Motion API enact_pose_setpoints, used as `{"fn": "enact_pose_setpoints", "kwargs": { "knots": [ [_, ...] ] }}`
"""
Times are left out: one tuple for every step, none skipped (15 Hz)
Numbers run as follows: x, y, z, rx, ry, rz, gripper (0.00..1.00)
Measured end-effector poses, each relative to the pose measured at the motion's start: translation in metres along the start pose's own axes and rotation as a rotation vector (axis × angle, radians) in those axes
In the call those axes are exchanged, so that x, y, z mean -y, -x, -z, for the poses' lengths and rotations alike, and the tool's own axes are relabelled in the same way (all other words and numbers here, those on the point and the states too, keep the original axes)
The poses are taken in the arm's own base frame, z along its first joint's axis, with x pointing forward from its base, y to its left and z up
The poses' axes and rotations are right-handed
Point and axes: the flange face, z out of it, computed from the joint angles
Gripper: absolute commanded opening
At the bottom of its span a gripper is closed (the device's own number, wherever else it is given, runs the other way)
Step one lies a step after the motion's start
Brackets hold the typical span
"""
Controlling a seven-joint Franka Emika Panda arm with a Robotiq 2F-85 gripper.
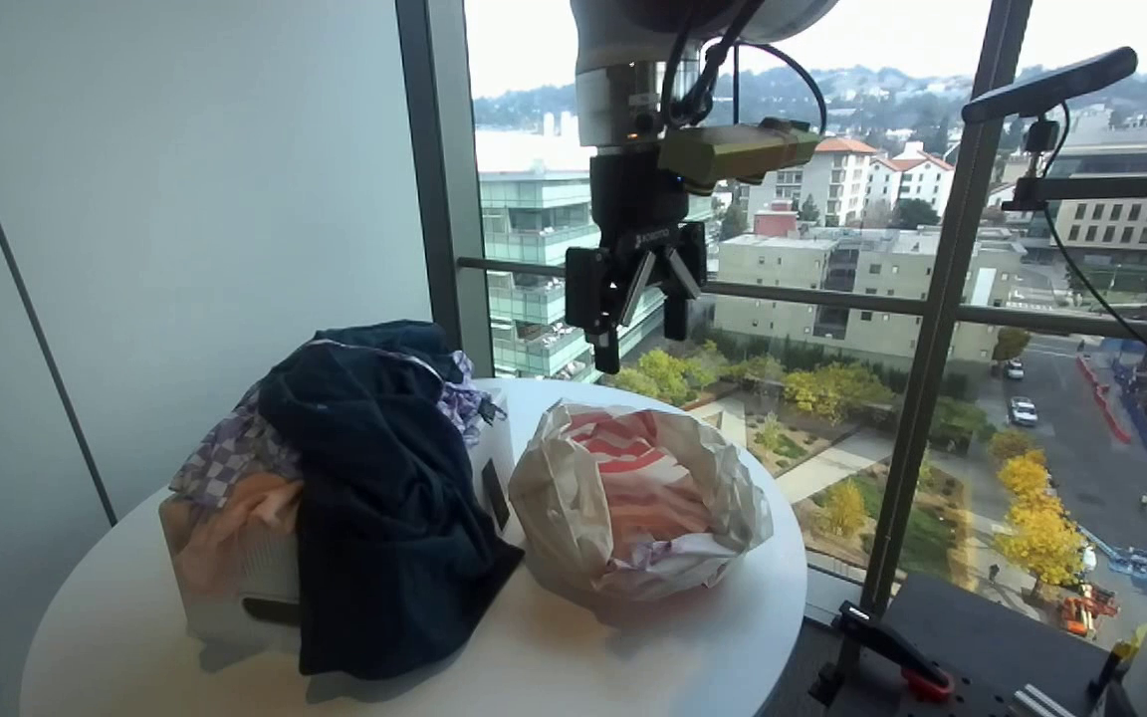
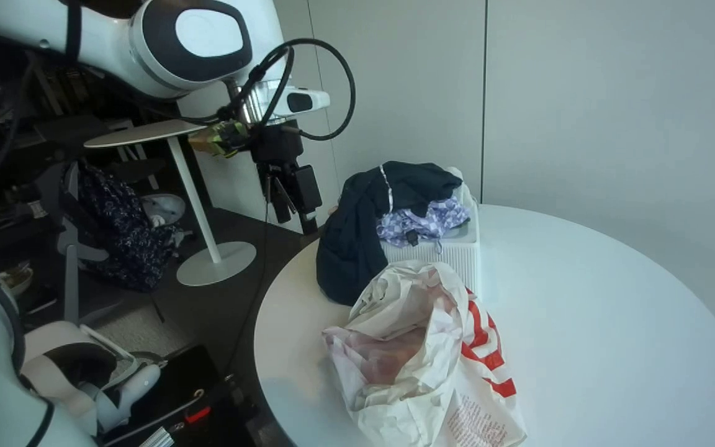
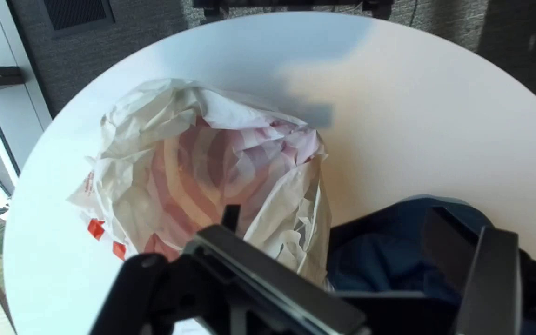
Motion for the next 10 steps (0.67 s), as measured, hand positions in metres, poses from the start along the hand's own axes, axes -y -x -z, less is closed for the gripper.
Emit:
{"fn": "enact_pose_setpoints", "kwargs": {
  "knots": [
    [0.017, -0.015, 0.003, -0.031, -0.032, -0.008, 1.0],
    [0.033, -0.028, 0.003, -0.056, -0.064, -0.017, 1.0],
    [0.048, -0.042, 0.002, -0.081, -0.094, -0.026, 1.0],
    [0.06, -0.055, 0.0, -0.113, -0.119, -0.04, 1.0],
    [0.071, -0.068, -0.003, -0.152, -0.138, -0.059, 1.0],
    [0.081, -0.08, -0.008, -0.191, -0.154, -0.078, 1.0],
    [0.09, -0.091, -0.015, -0.229, -0.161, -0.091, 1.0],
    [0.098, -0.101, -0.023, -0.269, -0.155, -0.097, 1.0],
    [0.105, -0.108, -0.031, -0.297, -0.144, -0.101, 1.0],
    [0.111, -0.114, -0.037, -0.31, -0.134, -0.105, 1.0]
  ]
}}
